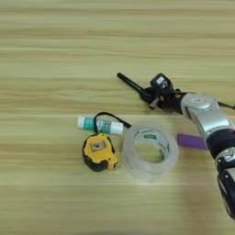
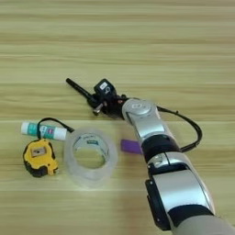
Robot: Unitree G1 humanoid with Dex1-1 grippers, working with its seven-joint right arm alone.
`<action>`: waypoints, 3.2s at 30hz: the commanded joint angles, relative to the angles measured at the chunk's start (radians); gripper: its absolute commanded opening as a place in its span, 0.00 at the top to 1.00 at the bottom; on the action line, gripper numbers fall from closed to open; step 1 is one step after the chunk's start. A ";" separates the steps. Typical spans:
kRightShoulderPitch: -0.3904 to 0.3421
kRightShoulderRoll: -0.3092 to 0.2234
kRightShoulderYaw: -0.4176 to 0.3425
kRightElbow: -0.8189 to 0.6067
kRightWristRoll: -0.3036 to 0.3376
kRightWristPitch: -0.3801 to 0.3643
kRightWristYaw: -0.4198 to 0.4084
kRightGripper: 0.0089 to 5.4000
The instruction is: Move the objects on the table
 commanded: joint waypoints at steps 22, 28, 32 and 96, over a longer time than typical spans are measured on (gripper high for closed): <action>0.000 -0.043 0.016 -0.062 -0.010 0.023 0.031 0.68; -0.002 -0.042 0.014 -0.057 -0.009 0.021 0.028 0.58; 0.001 -0.038 0.013 -0.072 0.000 0.001 0.038 0.51; 0.339 -0.306 -0.079 -0.934 0.363 0.155 0.512 0.00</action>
